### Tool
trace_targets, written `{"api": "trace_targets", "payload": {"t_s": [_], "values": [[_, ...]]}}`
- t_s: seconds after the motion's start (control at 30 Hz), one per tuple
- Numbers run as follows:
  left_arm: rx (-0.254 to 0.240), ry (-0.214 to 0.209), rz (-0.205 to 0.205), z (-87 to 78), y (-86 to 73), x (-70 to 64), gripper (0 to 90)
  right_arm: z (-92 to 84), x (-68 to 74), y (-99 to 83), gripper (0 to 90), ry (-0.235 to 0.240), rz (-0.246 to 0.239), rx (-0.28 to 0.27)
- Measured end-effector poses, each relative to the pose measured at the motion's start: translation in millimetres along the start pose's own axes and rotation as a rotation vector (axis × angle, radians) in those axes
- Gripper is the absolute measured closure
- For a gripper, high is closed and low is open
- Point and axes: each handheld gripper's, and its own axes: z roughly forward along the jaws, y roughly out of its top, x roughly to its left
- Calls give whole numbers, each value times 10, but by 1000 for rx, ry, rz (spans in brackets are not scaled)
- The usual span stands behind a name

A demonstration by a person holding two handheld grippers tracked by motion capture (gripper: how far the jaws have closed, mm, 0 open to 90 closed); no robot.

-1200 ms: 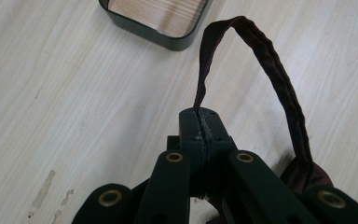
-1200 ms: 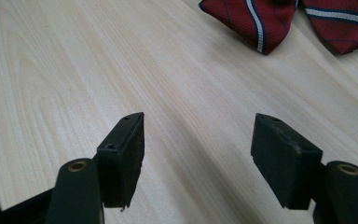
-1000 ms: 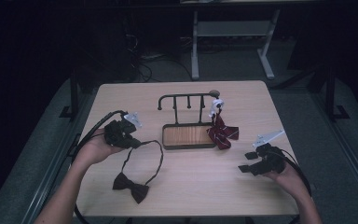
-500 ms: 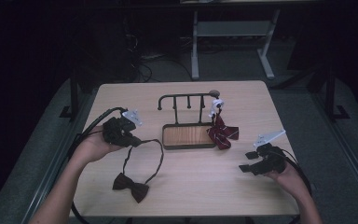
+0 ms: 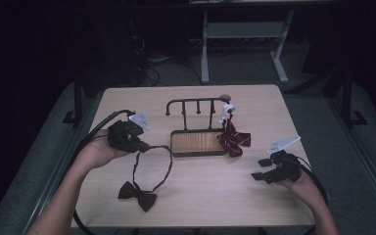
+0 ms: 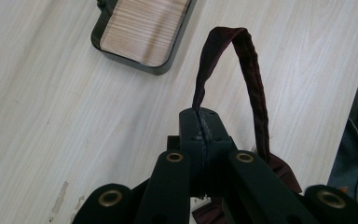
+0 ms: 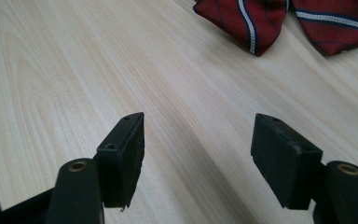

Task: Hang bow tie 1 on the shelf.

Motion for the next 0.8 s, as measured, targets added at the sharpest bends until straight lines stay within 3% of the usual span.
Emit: {"api": "trace_targets", "payload": {"t_s": [0.8], "values": [[-15, 25, 20, -209, 198, 31, 899, -4, -9, -5, 347, 0, -5, -2]]}}
